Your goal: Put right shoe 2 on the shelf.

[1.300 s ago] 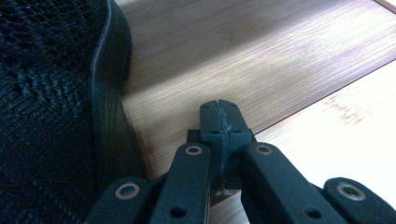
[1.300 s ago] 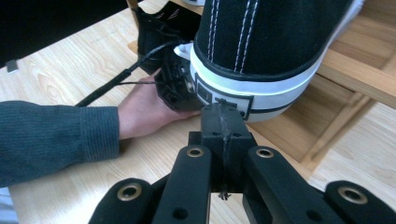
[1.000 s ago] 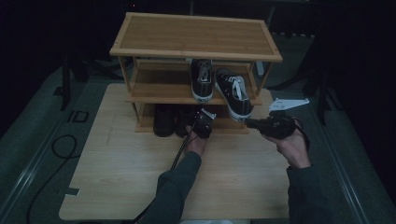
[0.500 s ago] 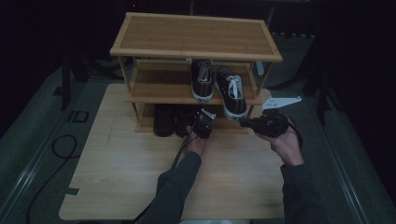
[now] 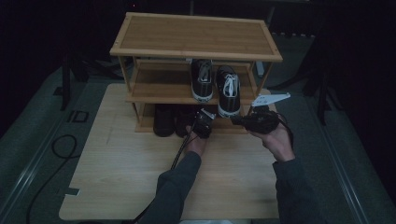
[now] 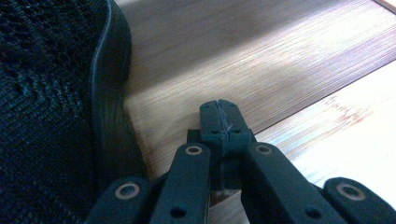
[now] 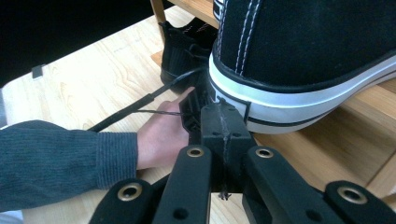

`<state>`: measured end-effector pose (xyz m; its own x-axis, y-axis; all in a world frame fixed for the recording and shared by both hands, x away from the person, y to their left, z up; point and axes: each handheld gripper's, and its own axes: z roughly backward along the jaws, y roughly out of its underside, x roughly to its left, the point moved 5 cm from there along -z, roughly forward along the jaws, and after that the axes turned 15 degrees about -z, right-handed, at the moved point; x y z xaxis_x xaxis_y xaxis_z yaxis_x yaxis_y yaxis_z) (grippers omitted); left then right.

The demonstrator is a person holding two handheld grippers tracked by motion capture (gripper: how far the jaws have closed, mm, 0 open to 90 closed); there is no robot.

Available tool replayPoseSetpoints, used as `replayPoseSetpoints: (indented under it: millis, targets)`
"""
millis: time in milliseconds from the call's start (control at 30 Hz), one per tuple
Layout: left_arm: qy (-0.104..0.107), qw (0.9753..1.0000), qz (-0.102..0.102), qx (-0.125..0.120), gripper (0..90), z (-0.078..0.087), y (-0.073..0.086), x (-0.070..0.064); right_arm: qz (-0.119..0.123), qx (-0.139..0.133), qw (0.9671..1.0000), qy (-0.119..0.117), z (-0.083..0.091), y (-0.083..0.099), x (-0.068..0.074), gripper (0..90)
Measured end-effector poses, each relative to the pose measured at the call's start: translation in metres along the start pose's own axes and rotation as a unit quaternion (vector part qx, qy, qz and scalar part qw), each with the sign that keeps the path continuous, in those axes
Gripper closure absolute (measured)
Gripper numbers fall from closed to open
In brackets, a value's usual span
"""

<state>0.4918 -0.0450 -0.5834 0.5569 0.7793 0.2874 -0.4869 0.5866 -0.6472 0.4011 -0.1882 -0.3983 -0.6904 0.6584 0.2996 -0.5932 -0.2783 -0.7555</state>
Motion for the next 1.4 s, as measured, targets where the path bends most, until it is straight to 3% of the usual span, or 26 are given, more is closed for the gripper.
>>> replayPoseSetpoints:
  millis: [567,900,1400]
  targets:
    - [0.0,1.0,-0.001,0.0,90.0,0.0,0.0,0.0,-0.012,-0.002,0.9998,0.014,-0.003,-0.003,-0.012,90.0]
    - [0.004,0.9999,0.011,-0.012,90.0,-0.002,-0.002,-0.002,-0.015,0.0,0.9996,0.025,0.001,-0.005,-0.02,90.0]
    - [0.004,0.9998,0.01,-0.013,90.0,-0.002,-0.002,-0.003,-0.027,0.0,0.9995,0.015,-0.01,-0.011,-0.026,90.0]
